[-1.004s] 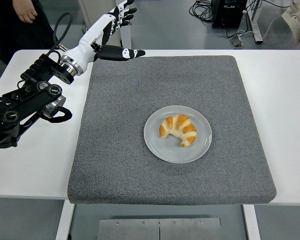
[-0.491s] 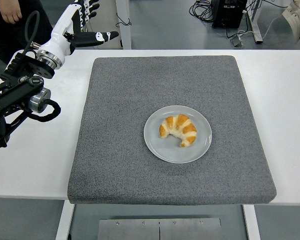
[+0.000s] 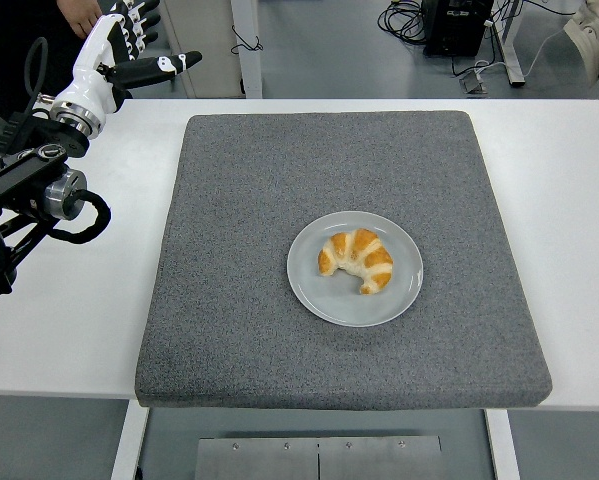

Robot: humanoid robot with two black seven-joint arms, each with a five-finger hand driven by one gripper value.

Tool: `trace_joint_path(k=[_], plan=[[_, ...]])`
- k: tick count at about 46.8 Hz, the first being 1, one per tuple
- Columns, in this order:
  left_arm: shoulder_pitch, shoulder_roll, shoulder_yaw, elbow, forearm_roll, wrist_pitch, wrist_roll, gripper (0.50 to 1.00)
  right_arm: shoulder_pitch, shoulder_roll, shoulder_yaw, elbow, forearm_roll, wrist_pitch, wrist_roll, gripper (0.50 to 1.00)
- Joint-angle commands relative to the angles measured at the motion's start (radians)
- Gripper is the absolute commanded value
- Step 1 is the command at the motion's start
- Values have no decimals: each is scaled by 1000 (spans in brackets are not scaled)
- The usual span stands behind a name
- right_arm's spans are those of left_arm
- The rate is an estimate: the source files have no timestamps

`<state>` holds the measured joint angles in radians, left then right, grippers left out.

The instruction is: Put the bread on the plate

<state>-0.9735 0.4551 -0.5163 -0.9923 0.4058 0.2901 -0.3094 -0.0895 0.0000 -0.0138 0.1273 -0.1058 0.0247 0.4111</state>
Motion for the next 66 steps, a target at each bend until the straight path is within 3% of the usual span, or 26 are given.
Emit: trace_joint_path(k=[1, 25, 38, 66], plan=[[-1, -13, -25, 38, -27, 0, -2, 966, 1, 0, 0, 0, 0, 0, 0, 1000], [-5, -298, -146, 377, -110, -55, -57, 966, -1, 0, 0, 0, 0, 0, 0, 1000], [-14, -398, -148, 506, -232, -95, -73, 966, 1, 0, 0, 0, 0, 0, 0, 1000], [-16, -426, -166, 543, -315, -154, -111, 965, 8, 0, 6, 5, 0, 3, 0, 1000]])
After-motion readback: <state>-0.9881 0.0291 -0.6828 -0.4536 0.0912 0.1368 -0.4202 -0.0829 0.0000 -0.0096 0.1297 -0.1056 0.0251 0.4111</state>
